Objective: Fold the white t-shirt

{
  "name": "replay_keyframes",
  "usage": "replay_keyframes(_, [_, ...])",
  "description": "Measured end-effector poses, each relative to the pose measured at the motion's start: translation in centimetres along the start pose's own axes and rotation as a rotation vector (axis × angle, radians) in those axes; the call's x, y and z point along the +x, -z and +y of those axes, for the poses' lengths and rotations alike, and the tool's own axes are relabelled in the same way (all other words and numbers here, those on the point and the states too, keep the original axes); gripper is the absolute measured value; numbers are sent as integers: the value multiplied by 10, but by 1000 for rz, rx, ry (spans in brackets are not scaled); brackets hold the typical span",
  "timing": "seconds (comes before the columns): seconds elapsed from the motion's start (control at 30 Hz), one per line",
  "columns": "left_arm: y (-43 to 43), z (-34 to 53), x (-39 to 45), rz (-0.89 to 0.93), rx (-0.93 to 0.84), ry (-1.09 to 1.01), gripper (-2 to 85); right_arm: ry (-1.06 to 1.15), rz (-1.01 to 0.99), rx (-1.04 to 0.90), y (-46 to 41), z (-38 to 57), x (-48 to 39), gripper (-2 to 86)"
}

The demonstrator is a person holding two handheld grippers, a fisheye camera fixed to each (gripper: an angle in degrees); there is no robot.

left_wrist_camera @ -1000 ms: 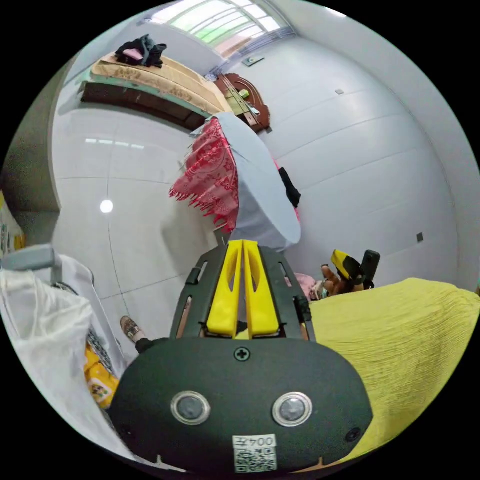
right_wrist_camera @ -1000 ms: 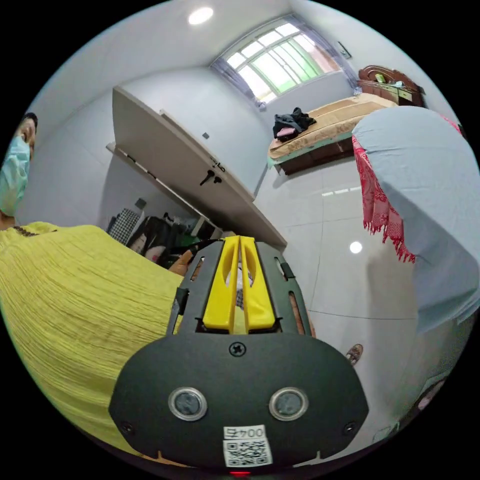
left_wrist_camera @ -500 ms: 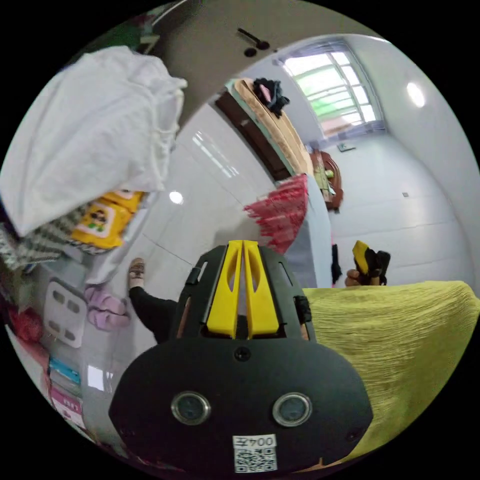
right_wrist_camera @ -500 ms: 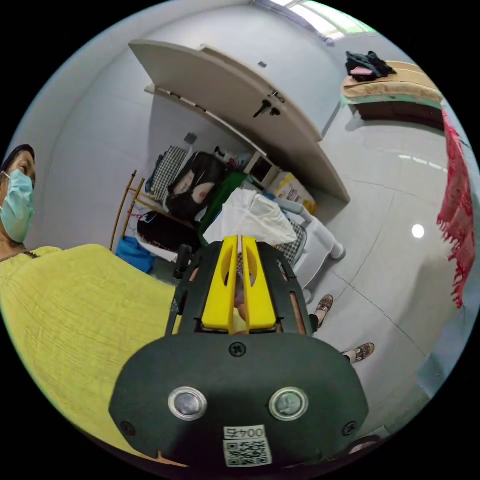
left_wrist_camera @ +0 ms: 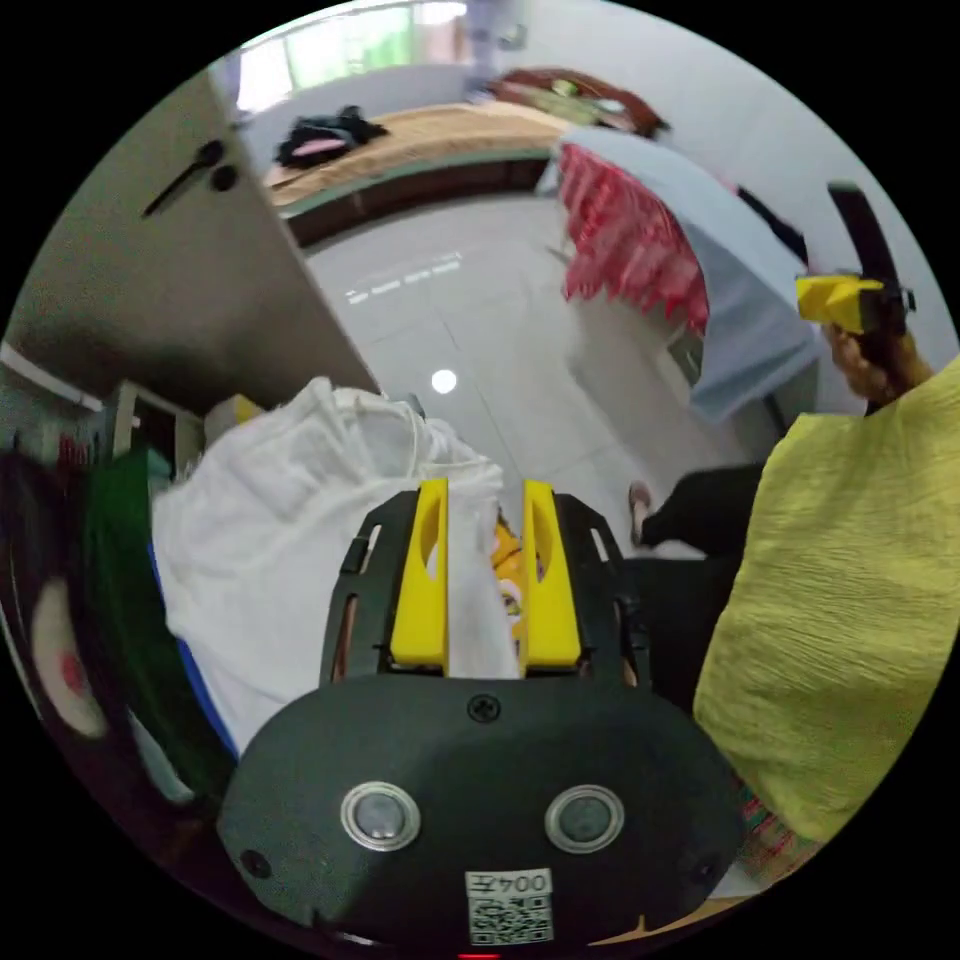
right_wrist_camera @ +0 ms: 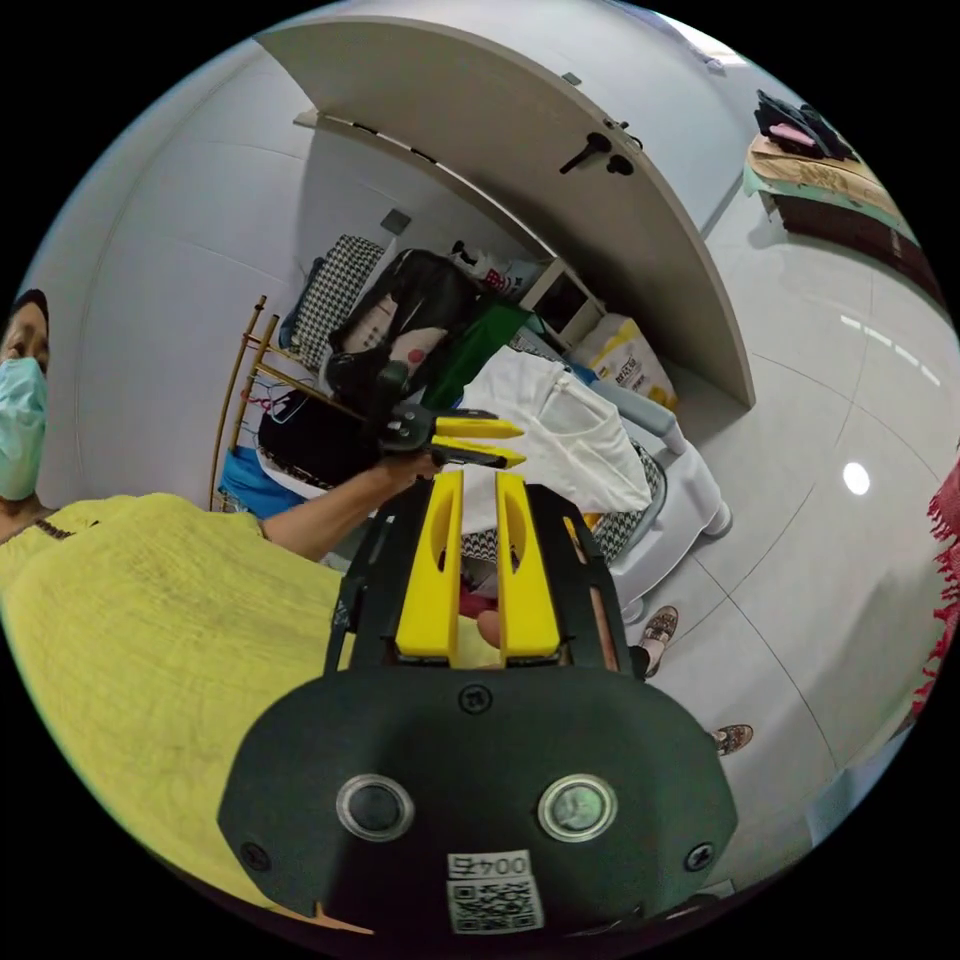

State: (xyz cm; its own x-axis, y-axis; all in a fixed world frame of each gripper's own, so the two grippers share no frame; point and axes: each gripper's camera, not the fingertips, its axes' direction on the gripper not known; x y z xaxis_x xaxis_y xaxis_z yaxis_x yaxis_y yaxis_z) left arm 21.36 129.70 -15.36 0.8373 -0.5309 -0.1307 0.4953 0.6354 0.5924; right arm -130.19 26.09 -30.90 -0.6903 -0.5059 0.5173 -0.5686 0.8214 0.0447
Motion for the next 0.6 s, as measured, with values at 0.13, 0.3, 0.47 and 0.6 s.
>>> replay_keyframes(0.13, [-54,-54,8,14,-162,-203,116,-61,38,-12,-24,6,43,100])
replay_keyframes(0.3, [-127,-88,29,-10,-378,-340,119,-184,5,-71,-54,9,130,111])
replay_keyframes(0.47, [-176,-101,51,-60,-539,-352,114,-121,30,-195,-94,-2,213,118])
replay_keyframes(0.6, [-191,-106,70,-124,-577,-335,82,-36,57,-305,-127,-14,261,123])
